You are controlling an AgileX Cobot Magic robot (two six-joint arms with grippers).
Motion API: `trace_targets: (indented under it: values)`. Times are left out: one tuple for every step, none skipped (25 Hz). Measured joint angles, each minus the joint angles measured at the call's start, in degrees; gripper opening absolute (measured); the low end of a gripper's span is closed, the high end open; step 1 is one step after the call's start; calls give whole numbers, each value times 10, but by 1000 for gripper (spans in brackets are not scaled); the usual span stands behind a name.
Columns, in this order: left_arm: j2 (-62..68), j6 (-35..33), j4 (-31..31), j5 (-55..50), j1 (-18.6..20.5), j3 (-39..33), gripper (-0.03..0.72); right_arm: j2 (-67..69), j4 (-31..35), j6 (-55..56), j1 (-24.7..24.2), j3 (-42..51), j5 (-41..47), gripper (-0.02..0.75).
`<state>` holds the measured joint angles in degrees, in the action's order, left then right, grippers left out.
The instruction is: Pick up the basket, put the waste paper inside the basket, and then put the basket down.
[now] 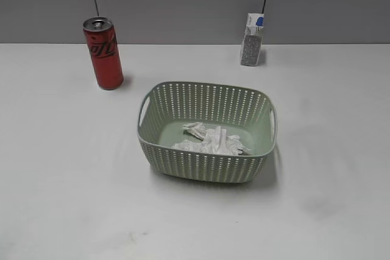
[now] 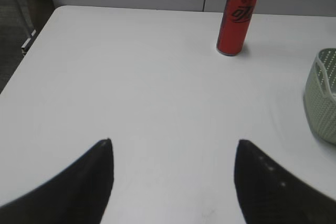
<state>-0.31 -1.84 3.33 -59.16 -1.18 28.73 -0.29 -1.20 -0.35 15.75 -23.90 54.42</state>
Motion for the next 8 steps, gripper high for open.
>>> trace_targets:
  values:
    - [0, 0, 0, 0, 0, 0, 543, 0, 0, 0, 0, 0, 0, 521]
    - [0, 0, 0, 0, 0, 0, 543, 0, 0, 0, 0, 0, 0, 521]
    - [0, 0, 0, 0, 0, 0, 543, 0, 0, 0, 0, 0, 0, 521]
    - [0, 0, 0, 0, 0, 0, 543, 0, 0, 0, 0, 0, 0, 521]
    - [0, 0, 0, 0, 0, 0, 543, 0, 0, 0, 0, 0, 0, 521]
    - [0, 0, 0, 0, 0, 0, 543, 0, 0, 0, 0, 0, 0, 521]
    - [0, 0, 0, 0, 0, 0, 543, 0, 0, 0, 0, 0, 0, 521]
    - [0, 0, 0, 0, 0, 0, 543, 0, 0, 0, 0, 0, 0, 521]
